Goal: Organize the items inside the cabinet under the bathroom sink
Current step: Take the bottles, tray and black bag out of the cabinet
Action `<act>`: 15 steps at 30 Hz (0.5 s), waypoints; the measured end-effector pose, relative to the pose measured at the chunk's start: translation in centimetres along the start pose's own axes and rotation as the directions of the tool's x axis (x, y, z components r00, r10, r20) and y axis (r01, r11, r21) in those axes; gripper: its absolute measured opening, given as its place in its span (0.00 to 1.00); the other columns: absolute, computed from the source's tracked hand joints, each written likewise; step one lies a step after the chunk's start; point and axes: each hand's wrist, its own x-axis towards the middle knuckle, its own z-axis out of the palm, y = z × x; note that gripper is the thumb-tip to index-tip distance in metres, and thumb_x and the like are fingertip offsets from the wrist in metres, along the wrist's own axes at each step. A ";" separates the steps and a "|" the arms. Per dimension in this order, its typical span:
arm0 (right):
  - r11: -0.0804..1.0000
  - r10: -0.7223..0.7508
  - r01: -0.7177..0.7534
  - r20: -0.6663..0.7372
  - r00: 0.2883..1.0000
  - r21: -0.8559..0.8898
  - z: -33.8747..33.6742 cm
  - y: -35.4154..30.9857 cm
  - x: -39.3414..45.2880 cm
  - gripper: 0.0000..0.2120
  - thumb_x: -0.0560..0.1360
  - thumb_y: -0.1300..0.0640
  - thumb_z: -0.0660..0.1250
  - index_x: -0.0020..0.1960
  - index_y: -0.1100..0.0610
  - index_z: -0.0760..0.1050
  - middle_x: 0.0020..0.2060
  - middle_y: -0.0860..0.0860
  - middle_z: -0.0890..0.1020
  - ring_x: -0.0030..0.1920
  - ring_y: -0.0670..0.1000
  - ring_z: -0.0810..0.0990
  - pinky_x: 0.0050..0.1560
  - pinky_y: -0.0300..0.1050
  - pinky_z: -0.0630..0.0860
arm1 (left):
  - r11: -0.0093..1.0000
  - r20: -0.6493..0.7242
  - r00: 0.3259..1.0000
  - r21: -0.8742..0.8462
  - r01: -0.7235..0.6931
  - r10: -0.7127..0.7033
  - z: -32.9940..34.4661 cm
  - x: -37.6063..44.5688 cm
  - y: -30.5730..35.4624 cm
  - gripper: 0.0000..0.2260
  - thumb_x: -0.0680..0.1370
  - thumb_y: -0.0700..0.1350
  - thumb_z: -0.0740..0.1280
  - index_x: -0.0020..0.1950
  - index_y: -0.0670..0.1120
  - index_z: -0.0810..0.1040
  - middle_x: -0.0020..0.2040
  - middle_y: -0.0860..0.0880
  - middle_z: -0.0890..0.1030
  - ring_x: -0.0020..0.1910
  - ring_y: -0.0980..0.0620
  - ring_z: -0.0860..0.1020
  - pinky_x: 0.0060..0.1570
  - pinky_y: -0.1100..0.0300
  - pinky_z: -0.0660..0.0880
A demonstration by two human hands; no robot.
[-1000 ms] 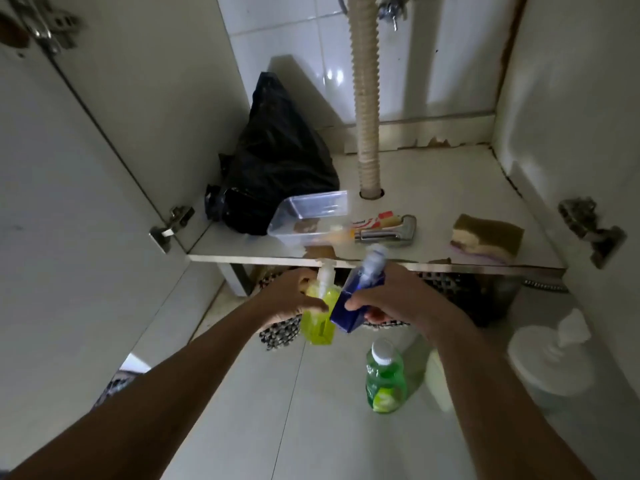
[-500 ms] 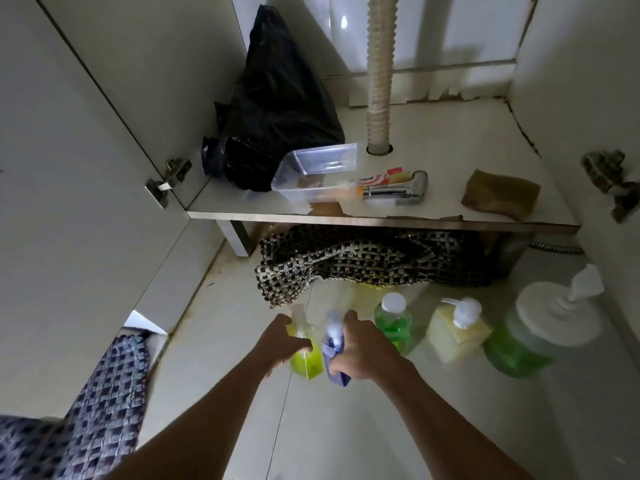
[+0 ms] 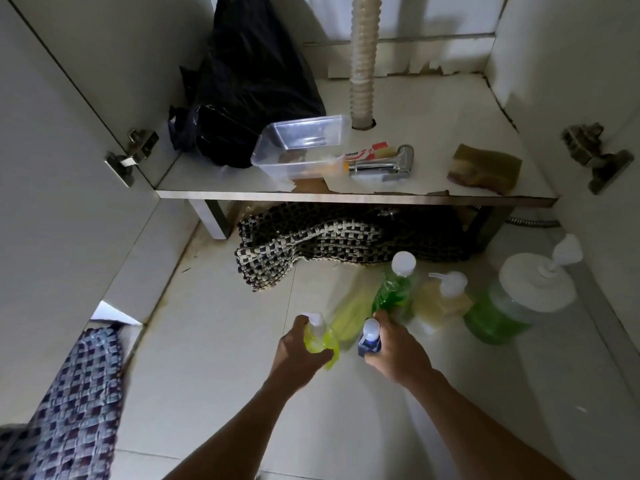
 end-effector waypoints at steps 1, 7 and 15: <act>1.000 0.015 -0.014 -0.011 1.000 0.022 -0.3 0.1 0.3 0.20 0.67 0.54 0.70 0.56 0.52 0.67 0.48 0.52 0.80 0.49 0.58 0.80 0.44 0.47 0.75 | 1.000 -0.009 1.000 -0.007 -0.010 0.010 0.5 0.0 0.2 0.24 0.63 0.48 0.74 0.54 0.55 0.68 0.42 0.53 0.79 0.43 0.46 0.79 0.41 0.61 0.75; 0.989 0.113 -0.106 -0.065 0.991 0.102 -1.3 0.6 1.6 0.20 0.68 0.52 0.73 0.54 0.51 0.67 0.48 0.50 0.79 0.49 0.56 0.79 0.48 0.50 0.77 | 0.997 0.021 0.997 0.021 -0.070 0.070 3.6 -0.1 0.8 0.25 0.67 0.50 0.76 0.58 0.49 0.69 0.44 0.52 0.79 0.38 0.50 0.77 0.33 0.71 0.70; 0.975 0.222 -0.223 0.053 0.974 -0.004 -1.9 1.3 2.2 0.22 0.67 0.54 0.73 0.57 0.53 0.68 0.50 0.52 0.79 0.51 0.55 0.80 0.53 0.50 0.77 | 0.992 0.174 0.983 0.100 -0.083 0.065 3.4 0.7 1.8 0.35 0.67 0.52 0.77 0.67 0.48 0.63 0.55 0.51 0.77 0.50 0.51 0.75 0.41 0.75 0.68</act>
